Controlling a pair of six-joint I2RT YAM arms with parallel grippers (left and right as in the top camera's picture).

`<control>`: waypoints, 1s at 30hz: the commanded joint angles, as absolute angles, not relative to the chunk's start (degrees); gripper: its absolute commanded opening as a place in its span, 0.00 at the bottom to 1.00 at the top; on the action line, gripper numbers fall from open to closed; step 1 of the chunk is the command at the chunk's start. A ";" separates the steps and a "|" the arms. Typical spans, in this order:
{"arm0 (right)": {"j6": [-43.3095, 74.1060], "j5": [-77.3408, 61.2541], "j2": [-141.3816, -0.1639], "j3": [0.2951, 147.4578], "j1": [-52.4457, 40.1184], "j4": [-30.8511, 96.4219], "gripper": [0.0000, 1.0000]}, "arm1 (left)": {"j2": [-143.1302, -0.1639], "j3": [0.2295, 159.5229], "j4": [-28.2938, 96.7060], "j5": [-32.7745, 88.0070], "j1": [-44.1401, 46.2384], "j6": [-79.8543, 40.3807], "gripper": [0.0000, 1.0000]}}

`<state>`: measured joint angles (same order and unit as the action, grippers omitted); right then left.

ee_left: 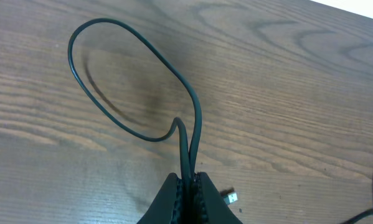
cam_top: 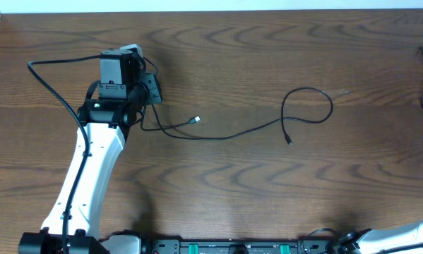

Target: Untangle cables

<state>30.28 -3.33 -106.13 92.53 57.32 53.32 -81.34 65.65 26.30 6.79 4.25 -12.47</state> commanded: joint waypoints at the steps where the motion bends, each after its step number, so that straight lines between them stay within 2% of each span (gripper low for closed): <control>1: 26.44 -9.98 -103.94 96.20 55.68 54.00 0.99 | -80.84 66.57 25.34 6.92 4.38 -10.09 0.08; 8: 16.16 -24.49 -98.54 98.59 49.01 54.57 0.99 | -79.53 67.31 24.91 7.16 4.38 -10.11 0.08; 16: 8.16 -24.82 -93.19 98.59 33.06 60.29 0.99 | -76.23 72.05 33.08 7.11 4.34 -10.13 0.08; 26: 6.55 -20.67 -93.21 98.32 14.09 66.63 0.99 | -77.41 74.11 46.96 7.14 4.25 -13.58 0.08; 30: 4.91 -20.69 -94.24 97.43 7.70 66.70 0.99 | -79.44 74.11 47.72 12.47 4.27 -13.08 0.08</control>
